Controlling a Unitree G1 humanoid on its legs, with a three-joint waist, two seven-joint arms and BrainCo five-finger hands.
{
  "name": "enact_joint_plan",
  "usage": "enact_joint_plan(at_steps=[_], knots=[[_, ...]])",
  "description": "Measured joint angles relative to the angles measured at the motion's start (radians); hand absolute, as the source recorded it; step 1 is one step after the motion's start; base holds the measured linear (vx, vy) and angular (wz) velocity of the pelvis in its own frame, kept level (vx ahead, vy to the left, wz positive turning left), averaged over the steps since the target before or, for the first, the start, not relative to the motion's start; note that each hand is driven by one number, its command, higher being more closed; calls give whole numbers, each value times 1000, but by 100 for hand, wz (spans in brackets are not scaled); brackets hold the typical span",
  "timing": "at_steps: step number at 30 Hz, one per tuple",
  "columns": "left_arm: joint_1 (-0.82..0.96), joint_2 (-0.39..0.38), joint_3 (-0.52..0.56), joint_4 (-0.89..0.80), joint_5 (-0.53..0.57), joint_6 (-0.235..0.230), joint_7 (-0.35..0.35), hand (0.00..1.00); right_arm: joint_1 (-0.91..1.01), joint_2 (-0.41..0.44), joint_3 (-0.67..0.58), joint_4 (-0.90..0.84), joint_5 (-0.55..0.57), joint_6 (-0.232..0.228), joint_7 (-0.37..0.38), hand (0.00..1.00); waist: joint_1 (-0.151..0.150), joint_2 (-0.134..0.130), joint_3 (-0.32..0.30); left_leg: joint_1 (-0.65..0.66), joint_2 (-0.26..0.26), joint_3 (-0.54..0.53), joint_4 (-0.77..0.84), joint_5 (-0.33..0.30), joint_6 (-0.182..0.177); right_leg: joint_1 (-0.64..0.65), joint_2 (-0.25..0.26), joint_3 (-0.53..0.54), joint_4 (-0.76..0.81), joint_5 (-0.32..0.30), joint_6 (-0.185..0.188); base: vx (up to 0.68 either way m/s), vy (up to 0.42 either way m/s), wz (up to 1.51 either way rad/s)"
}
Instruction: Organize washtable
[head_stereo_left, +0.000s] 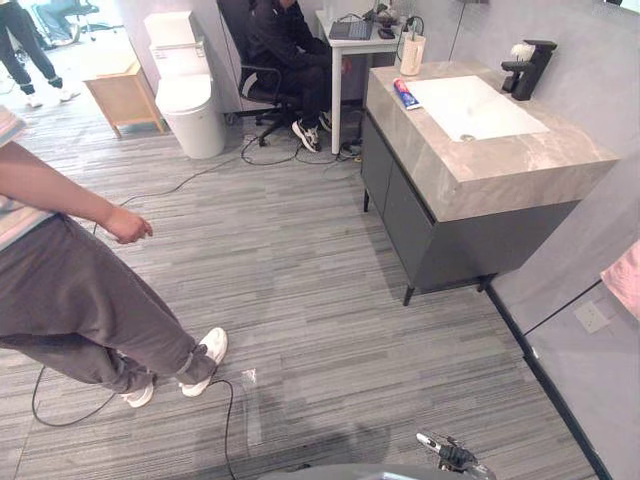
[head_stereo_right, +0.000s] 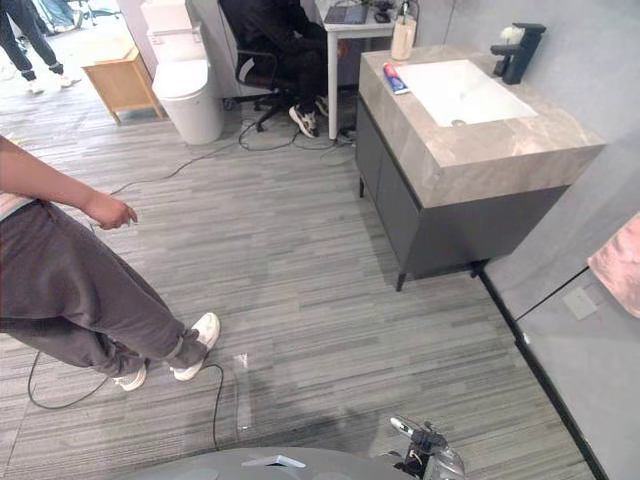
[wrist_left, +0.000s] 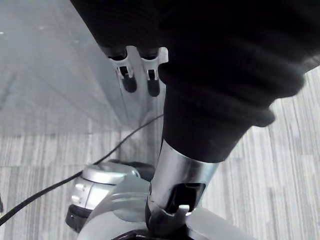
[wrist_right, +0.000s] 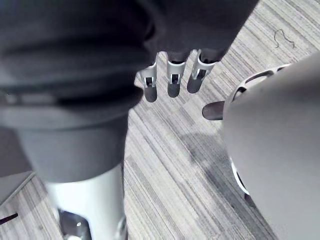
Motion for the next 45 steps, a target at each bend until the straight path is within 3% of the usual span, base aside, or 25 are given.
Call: enact_joint_plan(at_steps=[6, 9, 10, 12, 14, 18, 20, 21, 22, 24, 25, 26, 27, 28, 30, 33, 34, 35, 36, 37, 38, 39, 41, 43, 45], knots=[[-5, 1, -1, -8, -20, -2, 1, 0, -32, 4, 61, 5, 1, -1, 1, 0, 17, -23, 5, -37, -16, -13, 3, -3, 4, -21, -12, -6, -15, -20, 27, 16, 17, 13], [-2, 16, -1, -50, -51, -10, -42, 0, -20, 12, 14, 3, 28, 0, -9, 0, 28, -54, 17, -122, -78, -66, 186, -98, 48, -19, -101, -70, 92, -109, 147, 128, 75, 86], [7, 10, -11, -83, -57, -11, -64, 0, -1, 23, -4, -6, 83, -3, -20, 0, 41, -59, 16, -150, -83, -80, 298, -165, 58, -19, -123, -84, 207, -107, 155, 178, 90, 89], [12, 4, -5, -86, -57, -15, -29, 0, 13, 37, -13, -45, 157, -24, -29, 0, 38, -46, 22, -145, -59, -138, 392, -244, 80, -142, -139, -9, 559, -73, 91, 151, 75, 68], [9, 12, -3, -86, -55, -16, 0, 0, -19, 45, -22, -44, 197, -44, -30, 0, 42, -49, 40, -99, -23, -149, 391, -279, 93, -271, -106, 52, 722, -161, 69, 169, -60, 6], [1, 39, -11, -48, -42, -9, -8, 0, -2, 46, -136, -32, 197, -45, -40, 0, 22, -50, 55, 16, 23, -177, 294, -324, 92, -385, -1, -64, 400, -152, 21, 334, -154, 13], [-1, 45, -26, -47, -23, 2, -11, 0, 9, 43, -205, 2, 197, -39, -41, 0, -4, -46, 80, 72, 26, -216, 257, -358, 92, -399, 34, -49, 228, -27, -2, 386, -271, 65], [-2, 44, -49, -44, 5, 12, -11, 0, 23, 39, -260, 6, 201, -28, -41, 0, -32, -31, 77, 99, 56, -257, 236, -380, 89, -399, 60, -22, 259, 61, -54, 537, -337, 68], [-5, 38, -59, -32, 5, 13, -10, 0, 28, 34, -298, 6, 197, -27, -39, 0, -30, 11, 70, 119, 95, -257, 237, -365, 60, -414, 83, -29, 335, -19, -90, 641, -363, 50], [-5, 34, -62, -36, 4, 13, -8, 0, 20, 36, -347, 7, 197, -27, -35, 0, -25, 17, 75, 117, 104, -247, 291, -313, -8, -416, 75, -30, 432, -62, -129, 548, -317, 19], [-9, 19, -52, -37, 2, 19, -9, 0, 28, 33, -357, -6, 197, -26, -34, 0, -48, 28, 88, 84, 88, -245, 481, -252, -60, -432, 74, -30, 556, -112, -132, 388, -243, 42], [-5, 15, -40, -39, 0, 17, -12, 0, 46, 39, -359, -14, 198, -27, -32, 0, -50, 37, 72, 22, 88, -240, 634, -228, -101, -394, 115, -17, 451, -133, -111, 192, -164, 54], [2, 15, -24, -62, -10, 8, -16, 0, 54, 53, -340, -22, 200, -28, -32, 0, -46, 25, 72, -68, 68, -214, 845, -122, -169, -321, 141, -14, 322, -97, -149, 133, 34, 10], [-1, -21, 8, -83, -25, -3, -12, 0, 57, 31, -302, -41, 218, -26, -37, 0, -21, 63, 84, -164, 113, -170, 1105, -77, -181, -241, 190, -5, 295, -122, -164, 208, 69, -10], [-8, -15, 40, -126, -55, -21, -8, 0, 6, 37, -205, -55, 216, -29, -41, 0, 7, 45, 109, -342, 142, -39, 1320, -167, -52, -107, 209, 30, 234, -179, -169, 373, -21, -33], [-8, -13, 33, -138, -58, -32, -10, 0, -75, 47, -107, -55, 215, -33, -46, 0, 63, -8, 121, -523, 144, 58, 1159, -252, -25, 32, 179, 96, 114, -187, -141, 154, -40, -66], [-6, -35, 52, -137, -69, -41, -3, 0, -115, 62, -92, -68, 215, -42, -47, 0, 73, -10, 126, -562, 144, 69, 939, -252, -28, 84, 156, 113, 83, -198, -103, -225, 127, -54], [0, -41, 57, -133, -74, -41, -2, 0, -125, 70, -78, -107, 215, -53, -51, 0, 72, -11, 124, -560, 145, 72, 639, -197, -49, 128, 134, 120, 47, -228, -74, -199, 160, -46], [1, -48, 62, -128, -74, -41, -2, 0, -126, 72, -69, -127, 214, -58, -52, 0, 74, -5, 123, -563, 147, 78, 538, -103, -51, 156, 121, 129, 36, -245, -61, 185, 197, -33], [2, -54, 87, -121, -72, -39, -3, 0, -126, 84, -49, -131, 204, -70, -54, 0, 91, -16, 104, -547, 115, 121, 543, -39, -11, 182, 85, 149, 33, -267, -66, 449, 132, -19], [0, -49, 91, -112, -72, -41, -2, 0, -125, 88, -39, -122, 195, -70, -54, 0, 87, -28, 90, -557, 100, 128, 563, -74, -5, 177, 68, 159, 41, -253, -79, 812, 164, -11], [-10, -55, 110, -108, -73, -43, 0, 0, -132, 89, -35, -120, 193, -67, -51, 0, 84, -26, 86, -559, 82, 133, 601, -112, 34, 160, 52, 200, 87, -208, -85, 875, 172, 5], [-15, -50, 130, -104, -74, -36, -2, 0, -118, 91, -39, -121, 185, -66, -44, 0, 85, -40, 86, -491, 45, 164, 629, -168, 94, 126, 4, 273, 265, -151, -12, 809, 188, -6], [-28, -39, 117, -97, -74, -32, 1, 0, -85, 93, -47, -121, 168, -66, -33, 0, 67, -45, 106, -286, -4, 182, 544, -240, 101, -74, -36, 345, 847, 54, 41, 533, 84, -6], [-53, -40, 107, -101, -74, -24, 2, 0, -41, 93, -43, -120, 145, -60, -24, 0, 49, -33, 118, -159, -12, 172, 482, -250, 105, -175, -23, 319, 1079, 28, 25, 178, -18, 17]])
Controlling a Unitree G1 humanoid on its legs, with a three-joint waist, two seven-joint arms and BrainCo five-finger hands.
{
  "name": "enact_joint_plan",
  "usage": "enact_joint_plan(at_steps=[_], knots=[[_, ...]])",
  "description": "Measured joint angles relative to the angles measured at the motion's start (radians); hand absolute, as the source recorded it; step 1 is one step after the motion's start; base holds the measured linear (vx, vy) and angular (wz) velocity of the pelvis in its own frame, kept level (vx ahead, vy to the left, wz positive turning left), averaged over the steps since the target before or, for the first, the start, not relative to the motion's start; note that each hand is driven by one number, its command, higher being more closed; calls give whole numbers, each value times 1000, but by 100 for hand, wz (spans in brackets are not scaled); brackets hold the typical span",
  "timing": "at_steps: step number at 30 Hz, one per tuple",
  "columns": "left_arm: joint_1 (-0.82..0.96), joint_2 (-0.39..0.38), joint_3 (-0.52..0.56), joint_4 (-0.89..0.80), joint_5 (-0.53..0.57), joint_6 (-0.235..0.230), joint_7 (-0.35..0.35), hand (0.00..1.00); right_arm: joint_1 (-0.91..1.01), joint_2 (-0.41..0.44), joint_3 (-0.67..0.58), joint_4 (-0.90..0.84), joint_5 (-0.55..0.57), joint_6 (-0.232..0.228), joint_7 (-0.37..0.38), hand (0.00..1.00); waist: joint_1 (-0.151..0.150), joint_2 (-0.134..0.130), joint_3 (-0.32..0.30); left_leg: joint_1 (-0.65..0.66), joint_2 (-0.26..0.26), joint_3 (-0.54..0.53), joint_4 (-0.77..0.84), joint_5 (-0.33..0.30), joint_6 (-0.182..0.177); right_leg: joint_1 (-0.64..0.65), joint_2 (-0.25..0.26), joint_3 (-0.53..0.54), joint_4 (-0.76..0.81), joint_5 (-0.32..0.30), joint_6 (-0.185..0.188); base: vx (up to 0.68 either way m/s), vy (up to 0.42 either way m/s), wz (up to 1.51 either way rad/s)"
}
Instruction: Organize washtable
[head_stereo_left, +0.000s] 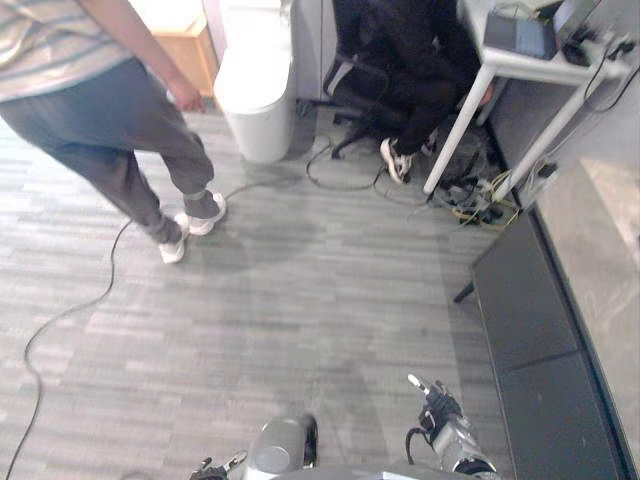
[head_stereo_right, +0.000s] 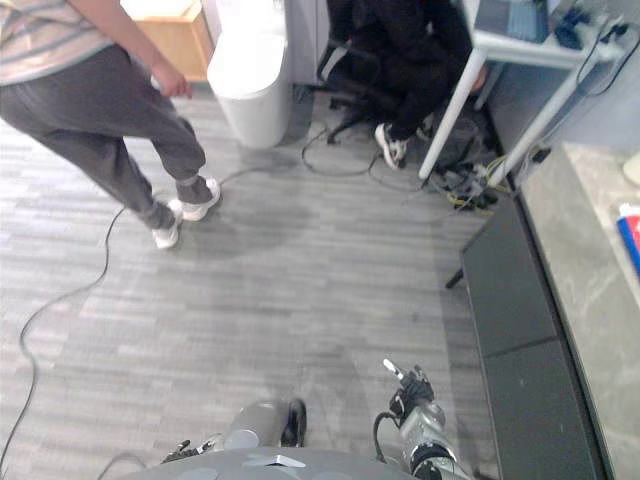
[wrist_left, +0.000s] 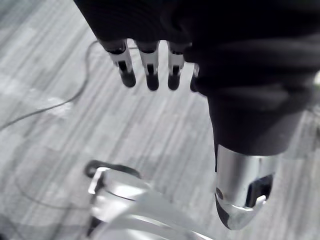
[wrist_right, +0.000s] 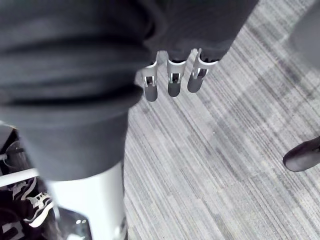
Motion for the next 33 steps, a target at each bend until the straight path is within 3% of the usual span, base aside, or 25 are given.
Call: enact_joint_plan(at_steps=[1, 3, 4, 6, 7, 8, 9, 10, 11, 12, 13, 14, 15, 18, 20, 22, 23, 24, 25, 33], knots=[[-19, -4, -33, -36, -1, -2, 0, 0, 18, -11, 4, -18, -10, 9, 8, 0, -13, 21, -8, 108, 9, -3, -78, 0, 0, -105, 26, -53, 36, -68, -44, 48, -29, 1], [-56, -6, -47, -54, -6, -5, 2, 0, 29, -14, -6, -32, -26, 10, 9, 0, -23, 20, -12, 190, 11, -20, -154, 0, 0, -199, 51, -108, -66, -142, -64, -99, -4, 20], [-107, -19, -71, -67, -12, -16, 3, 0, 47, -17, -26, -41, -28, 9, 8, 0, -43, 12, -10, 238, 15, -50, -196, -4, -4, -224, 63, -176, -324, -164, -75, -144, 4, 66], [-135, -47, -81, -91, -13, -29, 0, 0, 72, -16, -56, -39, -27, 13, 5, 0, -54, 14, -10, 278, 26, -77, -215, -33, -18, -218, 86, -231, -610, -127, -81, -155, -2, 79], [-141, -78, -88, -116, -11, -38, -3, 0, 87, -14, -75, -41, -24, 12, 5, 0, -55, 12, -11, 314, 27, -92, -224, -72, -29, -220, 89, -273, -790, -67, -85, 75, -127, 64], [-136, -94, -91, -117, -10, -37, -5, 0, 91, -18, -78, -41, -24, 14, 6, 0, -56, 12, -12, 356, 25, -101, -226, -113, -45, -223, 99, -292, -885, -14, -98, 285, -202, 43], [-131, -106, -89, -113, -10, -34, -5, 0, 94, -19, -79, -41, -22, 15, 8, 0, -59, 20, -15, 378, 28, -115, -221, -126, -52, -219, 108, -280, -861, 44, -141, 545, -331, 16], [-110, -122, -83, -103, -9, -29, -5, 0, 92, -19, -74, -41, -26, 19, 9, 0, -62, 35, -32, 375, 45, -131, -155, -127, -56, -227, 124, -261, -801, 72, -181, 529, -360, -3], [-102, -138, -64, -104, 1, -26, -7, 0, 89, -27, -80, -43, -25, 17, 17, 0, -59, 67, -51, 342, 81, -134, -42, -114, -79, -207, 151, -270, -784, 27, -197, 500, -366, -18], [-97, -149, -55, -102, 3, -26, -8, 0, 89, -34, -83, -44, -23, 17, 22, 0, -55, 83, -55, 323, 97, -133, 26, -95, -110, -189, 166, -277, -787, 17, -195, 488, -386, -21], [-89, -153, -9, -75, 15, -25, -13, 0, 90, -50, -75, -44, 3, 17, 29, 0, -60, 117, -64, 233, 131, -145, 252, 13, -189, -128, 203, -287, -813, -17, -197, 350, -296, -16], [-90, -156, 10, -69, 19, -24, -15, 0, 91, -52, -73, -45, 15, 17, 28, 0, -62, 123, -65, 193, 136, -152, 351, 95, -204, -98, 213, -285, -833, -27, -200, 320, -330, -27], [-85, -148, 39, -65, 19, -23, -18, 0, 82, -51, -67, -46, 20, 16, 27, 0, -54, 125, -63, 108, 152, -158, 533, 186, -250, -34, 232, -268, -880, -37, -208, 148, -204, -29], [-71, -126, 50, -54, 19, -25, -26, 0, 57, -44, -24, -35, 52, 15, 27, 0, -30, 106, -51, -43, 169, -138, 715, 130, -222, 106, 245, -220, -974, -45, -211, 0, -165, -46], [-67, -108, 54, -45, 15, -26, -26, 0, 36, -26, -25, -28, 52, 16, 27, 0, -25, 101, -44, -106, 209, -103, 634, 50, -194, 191, 239, -196, -1029, -45, -209, 17, -54, -38], [-65, -103, 51, -46, 7, -30, -23, 0, 23, -10, -27, -27, 52, 11, 27, 0, -18, 99, -43, -99, 215, -96, 207, 12, -188, 244, 213, -170, -1042, -84, -154, -42, 42, -34], [-62, -108, 50, -45, 6, -29, -22, 0, 24, -13, -24, -27, 51, 8, 28, 0, -20, 108, -46, -86, 214, -111, 64, 42, -193, 251, 215, -163, -1041, -95, -141, -270, 123, -30], [-57, -114, 49, -38, 0, -29, -21, 0, 30, -26, -12, -24, 51, 8, 27, 0, -23, 128, -52, -85, 218, -147, -61, 168, -175, 254, 224, -151, -1033, -115, -123, -138, 99, -15], [7, 36, -119, 88, 0, -22, -11, 0, 84, -67, 106, 76, 50, 12, 28, 0, -42, 18, -75, 144, 45, -126, -472, 333, -114, 265, 80, -103, -1041, -152, -29, -58, 70, -9], [5, 37, -119, 88, 0, -17, -14, 0, 91, -66, 85, 79, 47, 14, 29, 0, -42, 17, -75, 143, 45, -126, -473, 331, -116, 265, 79, -104, -1042, -158, -25, 0, 0, 0]])
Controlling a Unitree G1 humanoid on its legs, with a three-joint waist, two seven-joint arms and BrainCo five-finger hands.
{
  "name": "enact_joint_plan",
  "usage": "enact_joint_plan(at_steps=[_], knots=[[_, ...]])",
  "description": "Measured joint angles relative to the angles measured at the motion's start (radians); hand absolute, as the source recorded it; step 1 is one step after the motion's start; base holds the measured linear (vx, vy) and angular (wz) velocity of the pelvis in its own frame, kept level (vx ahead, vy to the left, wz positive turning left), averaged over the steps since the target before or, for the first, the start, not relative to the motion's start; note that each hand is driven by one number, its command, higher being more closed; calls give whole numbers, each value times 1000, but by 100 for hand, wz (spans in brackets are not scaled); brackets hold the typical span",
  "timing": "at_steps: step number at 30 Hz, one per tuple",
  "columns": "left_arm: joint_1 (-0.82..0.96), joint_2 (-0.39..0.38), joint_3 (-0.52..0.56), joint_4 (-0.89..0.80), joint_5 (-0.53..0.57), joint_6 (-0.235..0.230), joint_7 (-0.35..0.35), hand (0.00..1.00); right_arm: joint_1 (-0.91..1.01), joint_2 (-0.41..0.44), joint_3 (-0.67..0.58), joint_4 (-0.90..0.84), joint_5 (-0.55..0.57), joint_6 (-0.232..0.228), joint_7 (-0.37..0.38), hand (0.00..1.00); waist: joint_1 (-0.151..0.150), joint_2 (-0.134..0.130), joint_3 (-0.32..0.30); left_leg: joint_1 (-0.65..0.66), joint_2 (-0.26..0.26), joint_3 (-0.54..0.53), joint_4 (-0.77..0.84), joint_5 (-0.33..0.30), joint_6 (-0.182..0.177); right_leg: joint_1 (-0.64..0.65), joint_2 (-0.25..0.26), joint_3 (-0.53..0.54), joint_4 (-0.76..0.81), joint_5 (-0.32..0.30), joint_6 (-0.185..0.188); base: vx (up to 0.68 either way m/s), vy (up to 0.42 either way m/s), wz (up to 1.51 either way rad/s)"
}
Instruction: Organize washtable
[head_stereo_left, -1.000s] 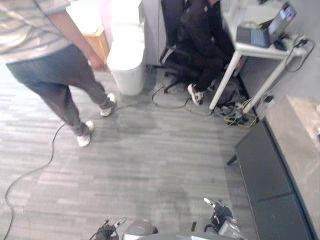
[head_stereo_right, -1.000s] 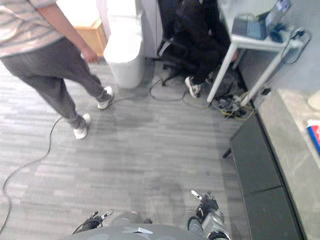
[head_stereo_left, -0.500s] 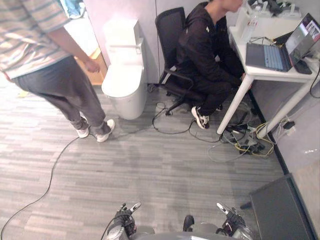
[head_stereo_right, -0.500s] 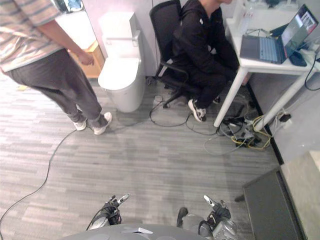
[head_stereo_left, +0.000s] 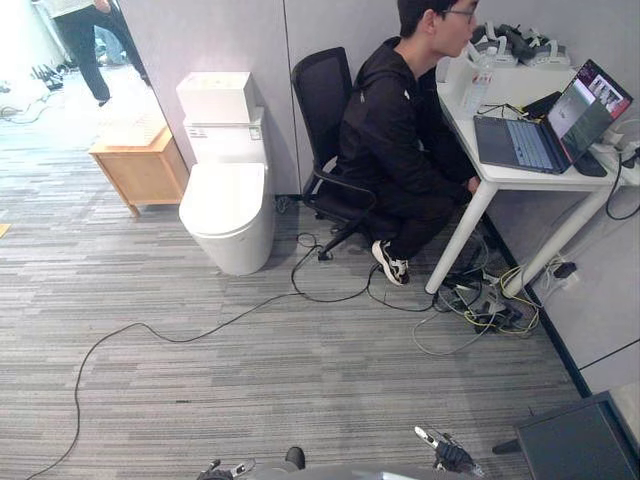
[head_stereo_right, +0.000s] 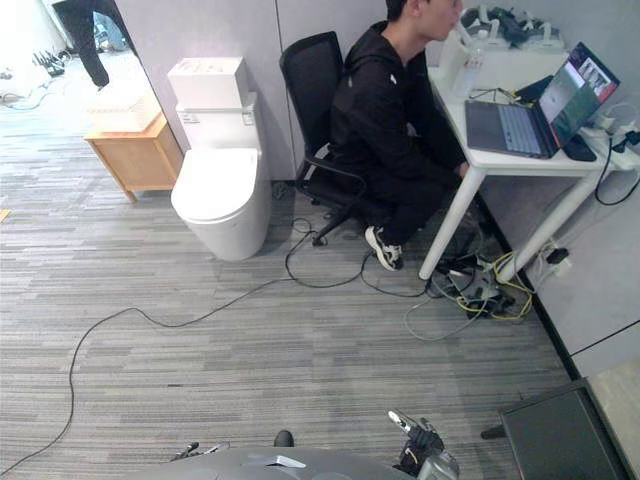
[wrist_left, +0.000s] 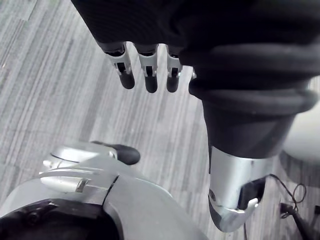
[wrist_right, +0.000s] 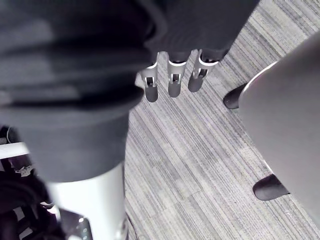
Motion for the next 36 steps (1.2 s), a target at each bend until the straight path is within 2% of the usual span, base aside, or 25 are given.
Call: enact_joint_plan(at_steps=[5, 9, 14, 16, 17, 18, 20, 21, 22, 23, 24, 25, 26, 28, 29, 30, 31, 32, 33, 34, 36], knots=[[-1, 7, -27, 0, 0, 4, -4, 0, 9, -1, -44, 7, -7, 6, 0, 0, -4, 0, -7, -19, 0, 0, -10, -6, -4, -16, -1, -6, -3, -10, -3, 0, 0, 0], [0, 10, -28, 3, 0, 25, -8, 0, 17, -1, -72, 7, -40, 15, -1, 0, -25, 0, -10, -44, 2, 2, -9, -13, -7, -40, 0, -7, -2, -10, -2, 23, -14, -1], [0, 10, -25, 3, 0, 30, -5, 0, 15, 0, -77, 7, -36, 16, -1, 0, -26, 0, -9, -30, 25, 54, 7, -26, -19, -53, 19, 34, 25, -14, -18, 73, -72, -26], [2, 8, -13, 2, -1, 30, -2, 0, 7, 1, -62, 6, -36, 16, -1, 0, -24, -3, -1, -32, 47, 101, 92, -85, -31, -60, 34, 84, 56, -22, -31, 49, -103, -83], [-2, 6, 9, -3, -1, 29, 1, 0, 7, 0, -35, 1, -54, 14, -3, 0, -24, -8, 5, -70, 76, 133, 240, -148, -49, -71, 48, 127, 91, -43, -44, -8, -128, -85], [-6, 7, 13, -11, -2, 28, 3, 0, 6, 1, -24, -2, -62, 13, -2, 0, -24, -13, 12, -96, 88, 139, 321, -168, -54, -75, 53, 148, 105, -54, -49, -81, -150, -90], [-10, 2, 16, -51, -2, 17, 16, 0, 6, -3, 4, -4, -84, -6, -4, 0, -20, -15, 17, -225, 139, 112, 623, -183, -49, -122, 89, 224, 184, -86, -71, -199, -202, -101], [-8, -6, 37, -75, -2, 10, 18, 0, 5, -12, 12, -7, -83, -8, -5, 0, -18, 2, 20, -288, 168, 51, 767, -181, -46, -150, 130, 273, 224, -106, -98, -173, -182, -121], [-8, -18, 52, -77, -2, 8, 18, 0, 5, -15, 15, -13, -83, -9, -6, 0, -17, 14, 24, -315, 175, 13, 827, -174, -40, -160, 152, 297, 240, -109, -103, -77, -75, -134], [-7, -30, 58, -77, -4, 3, 19, 0, 1, -27, 20, -29, -83, -12, -11, 0, -14, 28, 26, -350, 162, -56, 879, -210, -41, -174, 176, 344, 265, -116, -113, 9, 19, -127], [-7, -37, 63, -80, -3, 3, 19, 0, 6, -30, 23, -43, -82, -13, -20, 0, -16, 32, 27, -354, 126, -106, 840, -261, -47, -188, 187, 391, 282, -123, -116, 29, 36, -122], [-8, -41, 68, -83, -3, 3, 19, 0, 6, -29, 26, -48, -81, -14, -23, 0, -20, 33, 28, -360, 100, -130, 808, -280, -51, -198, 192, 415, 290, -126, -115, 94, 59, -122], [-9, -47, 84, -90, -2, 3, 20, 0, 6, -30, 47, -55, -76, -18, -24, 0, -15, 40, 28, -364, 55, -198, 735, -306, -71, -214, 204, 468, 302, -129, -111, 109, 105, -126], [-6, -77, 109, -111, -2, 3, 25, 0, 15, -32, 93, -84, -77, -18, -22, 0, 11, 53, 22, -355, -9, -345, 612, -310, -82, -256, 234, 567, 331, -141, -91, 171, 217, -167], [1, -84, 117, -115, -2, 1, 28, 0, 22, -36, 113, -87, -77, -19, -22, 0, 19, 64, 14, -351, -27, -366, 596, -324, -81, -272, 249, 638, 350, -156, -67, 209, 284, -168], [1, -77, 122, -115, -2, 1, 28, 0, 21, -32, 128, -88, -79, -17, -21, 0, 29, 46, 12, -338, -28, -308, 592, -341, -64, -267, 242, 683, 347, -161, -57, 219, 298, -154], [6, -74, 128, -117, -1, -1, 28, 0, 29, -30, 139, -89, -79, -16, -21, 0, 30, 39, 5, -327, -27, -258, 587, -348, -52, -261, 230, 721, 333, -154, -46, 205, 227, -125], [7, -69, 130, -118, 0, -2, 28, 0, 34, -29, 155, -91, -81, -16, -21, 0, 27, 24, -9, -320, -30, -218, 590, -351, -30, -259, 210, 736, 315, -134, -16, 247, 269, -123], [3, -63, 130, -116, 6, 1, 28, 0, 48, -24, 165, -93, -83, -15, -20, 0, 14, 20, -30, -319, -37, -176, 596, -361, -12, -261, 180, 747, 277, -116, 7, 207, 228, -93], [3, -62, 130, -116, 13, 1, 28, 0, 50, -24, 163, -96, -83, -14, -19, 0, 5, 14, -39, -319, -38, -159, 594, -364, -7, -267, 172, 750, 259, -103, 11, 185, 213, -82], [-3, -64, 123, -116, 26, 1, 28, 0, 55, -21, 148, -126, -83, -1, -10, 0, 7, 19, -50, -308, -36, -86, 552, -357, 19, -287, 151, 777, 212, -46, 13, 133, 184, -104]])
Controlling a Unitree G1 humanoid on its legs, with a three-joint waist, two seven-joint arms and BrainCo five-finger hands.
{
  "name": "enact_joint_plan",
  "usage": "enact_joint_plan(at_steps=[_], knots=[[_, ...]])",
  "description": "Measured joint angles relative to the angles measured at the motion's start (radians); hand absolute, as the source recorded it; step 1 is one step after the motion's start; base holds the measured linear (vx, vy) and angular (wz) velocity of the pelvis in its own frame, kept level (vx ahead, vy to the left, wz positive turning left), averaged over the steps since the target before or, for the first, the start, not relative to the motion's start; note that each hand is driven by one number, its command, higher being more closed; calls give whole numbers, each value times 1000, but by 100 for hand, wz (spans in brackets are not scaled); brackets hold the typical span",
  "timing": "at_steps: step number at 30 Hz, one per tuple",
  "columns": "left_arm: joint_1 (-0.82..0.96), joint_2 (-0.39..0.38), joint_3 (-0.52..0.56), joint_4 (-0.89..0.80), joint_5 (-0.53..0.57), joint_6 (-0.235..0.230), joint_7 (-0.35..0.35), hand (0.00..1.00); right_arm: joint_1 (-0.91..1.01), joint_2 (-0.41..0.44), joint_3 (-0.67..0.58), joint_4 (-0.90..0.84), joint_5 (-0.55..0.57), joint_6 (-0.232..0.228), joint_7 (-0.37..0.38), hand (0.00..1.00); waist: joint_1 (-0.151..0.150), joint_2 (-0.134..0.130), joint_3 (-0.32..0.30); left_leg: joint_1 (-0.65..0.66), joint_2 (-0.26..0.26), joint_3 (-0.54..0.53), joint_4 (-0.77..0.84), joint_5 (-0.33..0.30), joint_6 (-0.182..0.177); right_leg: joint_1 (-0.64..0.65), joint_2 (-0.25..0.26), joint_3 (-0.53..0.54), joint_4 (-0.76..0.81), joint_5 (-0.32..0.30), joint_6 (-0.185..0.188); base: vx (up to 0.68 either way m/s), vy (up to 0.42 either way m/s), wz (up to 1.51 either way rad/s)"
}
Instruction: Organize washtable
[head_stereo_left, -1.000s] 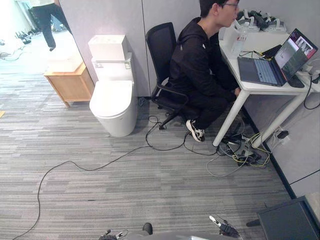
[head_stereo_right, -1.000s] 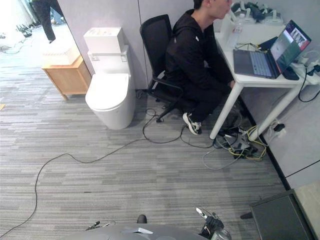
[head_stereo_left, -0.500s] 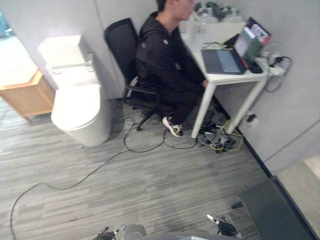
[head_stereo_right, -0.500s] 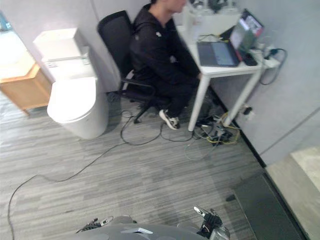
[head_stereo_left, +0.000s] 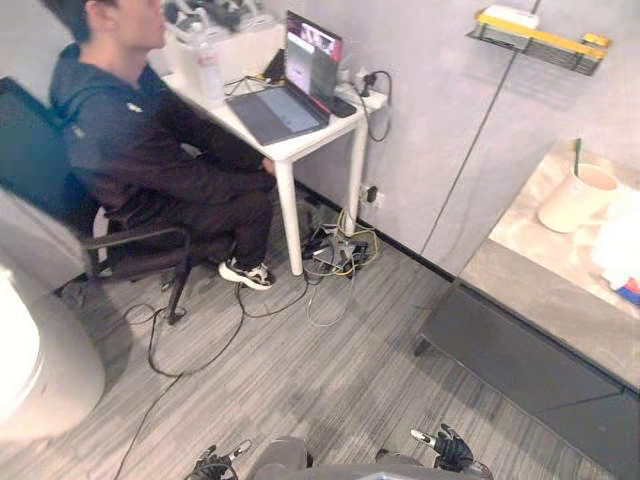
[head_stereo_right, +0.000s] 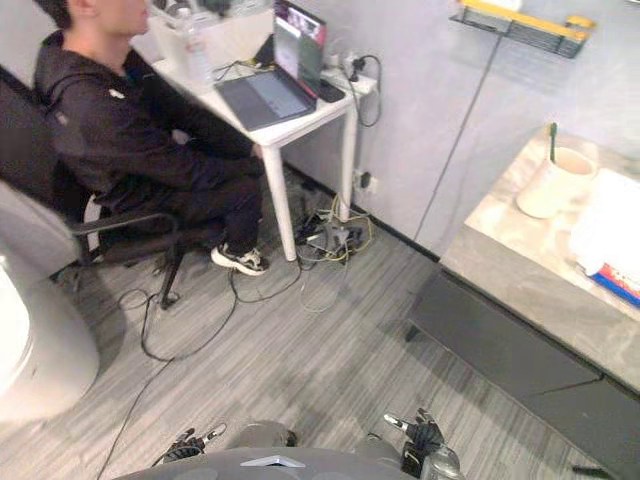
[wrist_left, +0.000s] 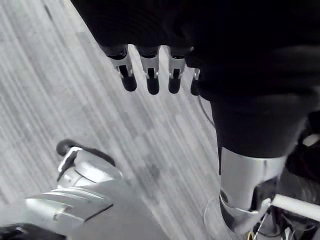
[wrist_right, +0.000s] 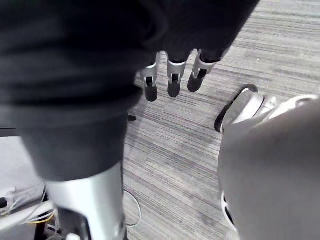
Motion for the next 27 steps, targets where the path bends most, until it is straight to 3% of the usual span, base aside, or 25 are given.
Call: enact_joint_plan(at_steps=[2, 4, 5, 6, 7, 8, 9, 11, 15, 21, 23, 24, 26, 27], knots=[[-5, 9, -47, 0, 6, -1, 0, 0, -12, -2, -1, -4, 1, 3, 10, 0, 2, 10, -1, 33, 13, 90, -81, 26, 27, -16, -8, 19, -33, 60, -5, 82, 158, -133], [-26, 12, -73, 0, 11, -1, 0, 0, -22, -4, -9, -7, 3, 6, 10, 0, -1, 17, 6, 64, 24, 178, -113, 42, 37, -72, -2, -80, 45, 67, -10, 72, 49, -122], [-38, 9, -73, -1, 11, -1, 2, 0, -27, -5, -12, -8, 8, 7, 10, 0, -1, 20, 11, 85, 35, 235, -113, 42, 38, -108, -13, -228, 100, 66, -15, 70, -132, -126], [-56, 5, -82, 0, 11, -3, 3, 0, -34, -6, -16, -8, 8, 6, 9, 0, -6, 26, 15, 103, 48, 286, -114, 38, 39, -134, -46, -442, 136, 62, -52, 51, -182, -123], [-67, 1, -94, 0, 11, -3, 4, 0, -39, -7, -19, -8, 8, 5, 9, 0, -8, 33, 22, 116, 56, 309, -124, 32, 46, -135, -67, -562, 143, 57, -80, -2, -267, -123], [-73, -2, -135, 0, 11, -4, 3, 0, -57, -8, -18, 5, 8, 7, 9, 0, -5, 29, 22, 138, 73, 367, -147, 31, 47, -124, -115, -782, 143, 27, -133, 12, -242, -144], [-72, -9, -161, 0, 10, -6, 3, 0, -62, -9, -16, 12, 6, 6, 9, 0, -3, 31, 24, 167, 92, 426, -156, 28, 38, -100, -153, -960, 134, 6, -160, 19, -222, -150], [-75, -15, -168, 1, 7, -8, 2, 0, -83, -11, 0, 18, 1, 5, 9, 0, -8, 38, 31, 187, 120, 458, -151, 24, 13, -58, -146, -1069, 47, 46, -134, 30, -162, -124], [-77, -10, -206, 4, 4, -8, -2, 0, -70, -41, -19, 89, -2, 8, 7, 0, -8, 40, 43, 214, 120, 294, -271, 73, -24, 39, -35, -1048, -175, 139, -137, 36, -192, -32], [-107, -8, -188, 43, 3, -1, -12, 0, -61, -37, -44, 91, -1, 7, 8, 0, -2, 41, 45, 252, 143, 269, -294, 79, -54, 112, 31, -1031, -300, 184, -158, 87, -103, -9], [-110, -8, -186, 40, 3, -1, -12, 0, -63, -34, -43, 91, -1, 6, 8, 0, 4, 45, 53, 238, 175, 265, -187, 28, -61, 138, 54, -1014, -302, 175, -171, 128, -82, -34], [-112, -7, -181, 38, 2, -1, -14, 0, -63, -34, -41, 91, 0, 5, 8, 0, 7, 52, 62, 190, 205, 247, -21, -10, -63, 161, 71, -998, -295, 160, -183, 81, -65, -40], [-112, -9, -179, 25, 0, -2, -14, 0, -62, -41, -36, 91, 0, 4, 9, 0, 15, 64, 69, 101, 234, 211, 200, -1, -68, 166, 83, -971, -263, 136, -194, 32, -46, -52], [-112, -14, -179, 7, -4, -2, -15, 0, -62, -49, -31, 91, 2, 4, 9, 0, 25, 81, 82, 42, 245, 163, 351, 45, -71, 169, 90, -948, -229, 108, -211, -9, -16, -55]])
